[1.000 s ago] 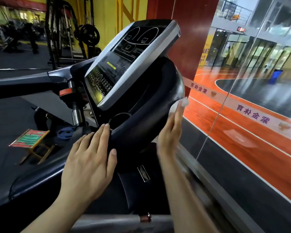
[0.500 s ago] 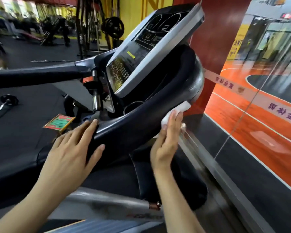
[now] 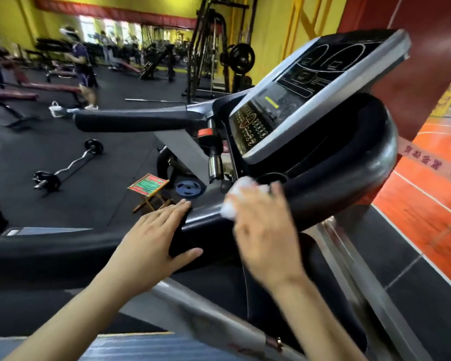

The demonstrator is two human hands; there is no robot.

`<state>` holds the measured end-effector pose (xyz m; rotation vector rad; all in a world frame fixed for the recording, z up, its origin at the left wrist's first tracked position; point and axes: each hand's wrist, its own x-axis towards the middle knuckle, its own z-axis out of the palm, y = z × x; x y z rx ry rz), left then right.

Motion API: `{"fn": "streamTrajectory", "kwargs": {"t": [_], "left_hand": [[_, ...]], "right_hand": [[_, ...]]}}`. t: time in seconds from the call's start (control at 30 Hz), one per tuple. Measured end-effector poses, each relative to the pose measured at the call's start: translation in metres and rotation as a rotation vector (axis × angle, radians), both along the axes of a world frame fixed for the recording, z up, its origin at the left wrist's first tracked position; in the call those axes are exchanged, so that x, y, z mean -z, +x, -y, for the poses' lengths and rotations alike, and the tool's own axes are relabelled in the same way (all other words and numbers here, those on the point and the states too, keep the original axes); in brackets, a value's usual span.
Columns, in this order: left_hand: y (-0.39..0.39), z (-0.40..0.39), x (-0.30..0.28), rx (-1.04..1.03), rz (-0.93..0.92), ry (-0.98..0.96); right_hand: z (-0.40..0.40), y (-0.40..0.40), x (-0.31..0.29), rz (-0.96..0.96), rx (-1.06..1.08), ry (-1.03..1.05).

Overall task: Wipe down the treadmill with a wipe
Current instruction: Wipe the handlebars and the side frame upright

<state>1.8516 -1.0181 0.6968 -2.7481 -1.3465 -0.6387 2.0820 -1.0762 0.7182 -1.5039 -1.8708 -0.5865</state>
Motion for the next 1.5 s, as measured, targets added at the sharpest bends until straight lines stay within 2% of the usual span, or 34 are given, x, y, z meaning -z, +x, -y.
{"fn": "streamTrajectory", "kwargs": {"t": [0.1, 0.3, 0.47, 0.53, 0.73, 0.93, 1.1, 1.3, 1.5], "left_hand": [[-0.011, -0.007, -0.001, 0.072, 0.044, -0.043], [-0.008, -0.002, 0.0, 0.004, 0.054, -0.047], [-0.017, -0.007, -0.012, 0.118, 0.078, -0.161], [-0.026, -0.017, -0.024, 0.19, 0.051, -0.238], [-0.04, -0.072, -0.038, 0.406, 0.029, -0.318], [-0.053, -0.167, -0.006, 0.502, -0.178, -0.276], [-0.036, -0.21, 0.012, 0.597, -0.149, -0.201], [0.017, -0.237, 0.023, 0.645, -0.029, -0.184], [0.04, -0.263, 0.042, 0.716, -0.08, -0.167]], "right_hand": [[0.001, -0.05, 0.003, 0.166, -0.097, -0.186], [-0.007, -0.024, -0.037, 0.141, 0.166, -0.315], [-0.001, -0.041, -0.048, 0.205, 0.061, -0.543], [-0.005, -0.044, -0.059, 0.227, 0.108, -0.617], [-0.03, -0.059, -0.087, 0.276, 0.305, -0.795], [-0.087, -0.081, -0.08, 0.256, 0.427, -1.019], [-0.149, -0.072, -0.069, 0.123, 0.479, -1.061], [-0.111, -0.075, -0.075, -0.048, 0.53, -0.975], [-0.124, -0.064, -0.1, -0.007, 0.579, -1.004]]}}
